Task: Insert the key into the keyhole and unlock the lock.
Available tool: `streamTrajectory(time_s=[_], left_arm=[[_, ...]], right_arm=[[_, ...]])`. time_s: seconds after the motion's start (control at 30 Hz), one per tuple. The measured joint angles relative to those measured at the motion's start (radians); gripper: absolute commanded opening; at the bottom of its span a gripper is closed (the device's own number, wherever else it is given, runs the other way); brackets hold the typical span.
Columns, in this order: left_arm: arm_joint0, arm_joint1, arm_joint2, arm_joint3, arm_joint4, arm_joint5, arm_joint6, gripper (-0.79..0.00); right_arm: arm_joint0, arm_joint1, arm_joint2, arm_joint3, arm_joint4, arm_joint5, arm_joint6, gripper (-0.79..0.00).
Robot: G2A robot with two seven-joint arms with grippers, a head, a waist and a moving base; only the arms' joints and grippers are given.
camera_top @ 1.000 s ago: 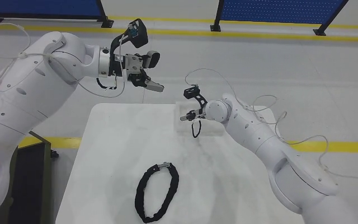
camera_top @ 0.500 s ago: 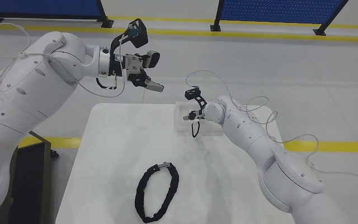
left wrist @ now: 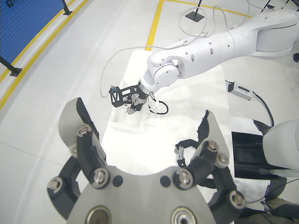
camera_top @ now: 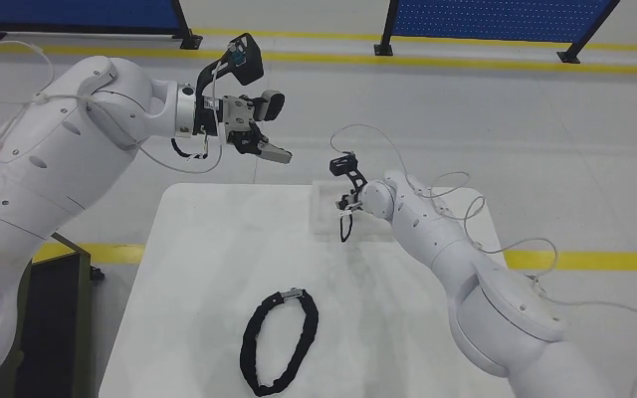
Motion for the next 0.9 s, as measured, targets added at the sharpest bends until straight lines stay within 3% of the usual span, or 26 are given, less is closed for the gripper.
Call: streamTrajectory(time_s=[0.47,0.9], left_arm=[[0.0,0.0,0.0,0.0,0.0,0.0,0.0,0.0],[0.0,0.0,0.0,0.0,0.0,0.0,0.0,0.0]], right_arm=[[-0.003,-0.045,0.019,0.073,-0.023,0.008,-0.029,-0.625],[0.003,-0.069,0.041,0.115,-0.039,0.004,-0.027,-0.674]])
